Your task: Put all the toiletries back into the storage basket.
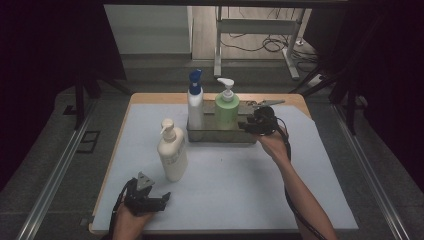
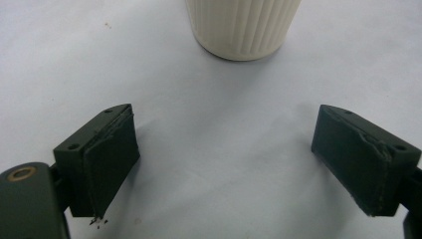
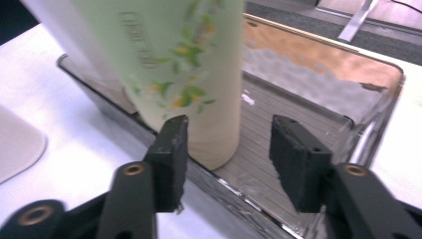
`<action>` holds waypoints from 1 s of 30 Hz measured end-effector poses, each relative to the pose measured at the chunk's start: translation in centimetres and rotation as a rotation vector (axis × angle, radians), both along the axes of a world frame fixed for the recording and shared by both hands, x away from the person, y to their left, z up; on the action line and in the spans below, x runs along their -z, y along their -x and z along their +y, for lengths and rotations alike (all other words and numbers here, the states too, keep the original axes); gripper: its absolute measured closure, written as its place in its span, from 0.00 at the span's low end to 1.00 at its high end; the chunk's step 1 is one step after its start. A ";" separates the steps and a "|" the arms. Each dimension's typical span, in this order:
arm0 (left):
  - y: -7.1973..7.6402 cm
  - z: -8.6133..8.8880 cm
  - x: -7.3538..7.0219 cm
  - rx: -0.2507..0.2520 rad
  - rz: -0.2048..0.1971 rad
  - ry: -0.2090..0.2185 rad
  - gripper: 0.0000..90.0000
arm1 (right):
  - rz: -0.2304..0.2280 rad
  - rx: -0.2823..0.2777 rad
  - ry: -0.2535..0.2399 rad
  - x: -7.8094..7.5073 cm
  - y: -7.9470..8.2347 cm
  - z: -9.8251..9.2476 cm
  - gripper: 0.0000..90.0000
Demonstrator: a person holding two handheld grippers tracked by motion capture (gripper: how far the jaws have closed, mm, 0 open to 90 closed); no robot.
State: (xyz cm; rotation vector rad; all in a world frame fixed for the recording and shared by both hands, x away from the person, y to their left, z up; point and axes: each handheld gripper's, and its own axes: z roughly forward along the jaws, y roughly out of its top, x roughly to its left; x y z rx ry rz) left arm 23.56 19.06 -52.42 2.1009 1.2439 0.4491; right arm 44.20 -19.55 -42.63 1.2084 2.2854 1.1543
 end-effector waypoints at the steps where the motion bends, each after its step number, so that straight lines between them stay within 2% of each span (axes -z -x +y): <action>1: 0.0 0.0 0.0 0.000 0.000 0.000 0.12 | -0.002 0.004 0.000 0.1 -0.1 -0.1 0.66; 5: 0.0 0.0 0.0 0.000 0.000 0.000 0.12 | -0.001 0.030 0.020 0.5 -0.8 0.0 0.85; 11: 0.0 0.0 0.0 0.002 0.001 -0.004 0.12 | 0.000 0.060 0.063 1.0 -1.7 1.0 0.98; 20: 0.0 0.0 0.0 0.001 0.001 -0.001 0.12 | 0.014 0.084 0.085 1.6 -2.9 1.8 0.98; 27: 0.0 0.0 0.0 0.001 0.001 -0.001 0.12 | 0.030 0.088 0.084 1.9 -3.5 2.0 0.97; 30: 0.0 0.0 0.0 0.001 0.001 -0.002 0.12 | 0.043 0.084 0.067 2.1 -3.7 2.1 0.97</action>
